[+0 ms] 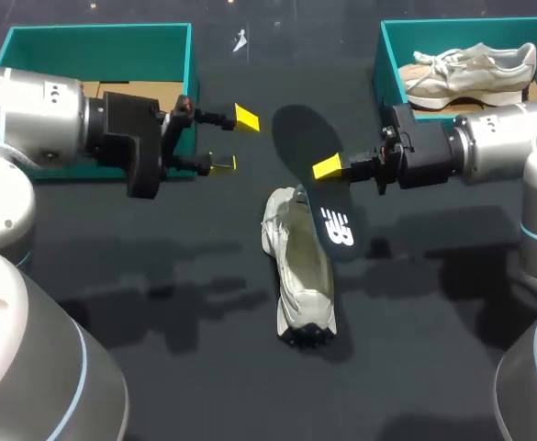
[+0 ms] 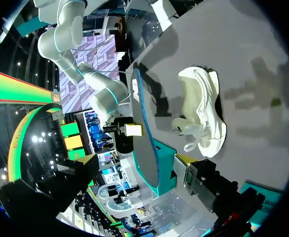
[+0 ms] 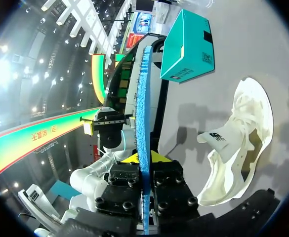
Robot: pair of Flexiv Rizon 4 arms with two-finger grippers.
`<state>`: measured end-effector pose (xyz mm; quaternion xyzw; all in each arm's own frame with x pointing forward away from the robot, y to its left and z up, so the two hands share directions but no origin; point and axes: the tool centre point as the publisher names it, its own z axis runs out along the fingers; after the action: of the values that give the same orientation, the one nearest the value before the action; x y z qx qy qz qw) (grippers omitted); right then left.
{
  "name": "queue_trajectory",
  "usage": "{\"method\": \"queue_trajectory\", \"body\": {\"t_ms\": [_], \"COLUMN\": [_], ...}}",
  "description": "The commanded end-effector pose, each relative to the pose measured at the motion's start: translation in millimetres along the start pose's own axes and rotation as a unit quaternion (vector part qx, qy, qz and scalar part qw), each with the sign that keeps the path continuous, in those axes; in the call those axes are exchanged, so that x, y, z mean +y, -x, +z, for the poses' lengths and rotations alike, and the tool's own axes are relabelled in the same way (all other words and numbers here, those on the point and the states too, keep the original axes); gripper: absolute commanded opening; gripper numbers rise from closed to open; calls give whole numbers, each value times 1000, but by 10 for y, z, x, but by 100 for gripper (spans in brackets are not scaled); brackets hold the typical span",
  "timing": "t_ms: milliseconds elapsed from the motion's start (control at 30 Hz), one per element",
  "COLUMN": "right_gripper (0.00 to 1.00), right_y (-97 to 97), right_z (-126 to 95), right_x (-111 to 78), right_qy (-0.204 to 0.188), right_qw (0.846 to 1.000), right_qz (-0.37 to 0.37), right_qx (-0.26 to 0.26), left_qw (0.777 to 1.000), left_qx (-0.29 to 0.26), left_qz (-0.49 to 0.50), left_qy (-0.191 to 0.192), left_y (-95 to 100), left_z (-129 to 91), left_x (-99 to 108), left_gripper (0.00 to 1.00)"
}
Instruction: Take the shoe out of the shoebox, open the shoe tongue, remove and reinsert the insole, then place the shoe into the shoebox
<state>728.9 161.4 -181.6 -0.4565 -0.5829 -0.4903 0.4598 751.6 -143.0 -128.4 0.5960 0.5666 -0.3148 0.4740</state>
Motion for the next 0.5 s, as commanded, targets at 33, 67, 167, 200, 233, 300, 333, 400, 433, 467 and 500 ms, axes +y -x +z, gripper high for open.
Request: {"method": "queue_trajectory", "body": {"t_ms": [33, 67, 167, 200, 233, 300, 333, 400, 433, 467, 500], "right_gripper": [0, 0, 0, 0, 0, 0, 0, 0, 0, 0, 0], "right_y": [2, 2, 2, 2, 2, 2, 2, 2, 2, 2, 2], "right_z": [6, 6, 6, 6, 6, 6, 6, 6, 6, 6, 6], "right_x": [-6, -6, -6, -6, -6, -6, -6, -6, -6, -6, -6], "right_qy": [0, 0, 0, 0, 0, 0, 0, 0, 0, 0, 0], "right_qw": [1000, 1000, 1000, 1000, 1000, 1000, 1000, 1000, 1000, 1000, 1000], "right_qz": [0, 0, 0, 0, 0, 0, 0, 0, 0, 0, 0], "right_qx": [-1, -1, -1, -1, -1, -1, -1, -1, -1, -1, -1], "left_qw": [998, 997, 993, 991, 991, 987, 986, 982, 979, 977, 974], "left_qx": [66, 79, 115, 130, 133, 154, 164, 187, 199, 208, 219], "left_qz": [8, 14, 14, 3, -8, -17, -19, -13, -10, -10, -6], "left_qy": [-16, -13, -21, -26, -28, -30, -33, -40, -43, -53, -49], "left_y": [140, 150, 188, 209, 236, 311, 355, 444, 490, 527, 563], "left_z": [-34, -43, -60, -61, -67, -73, -69, -43, -27, -14, -2], "left_x": [207, 231, 310, 342, 378, 428, 446, 474, 487, 503, 519], "left_gripper": [100, 100, 100, 100, 100, 100, 100, 100, 100, 100, 100]}}
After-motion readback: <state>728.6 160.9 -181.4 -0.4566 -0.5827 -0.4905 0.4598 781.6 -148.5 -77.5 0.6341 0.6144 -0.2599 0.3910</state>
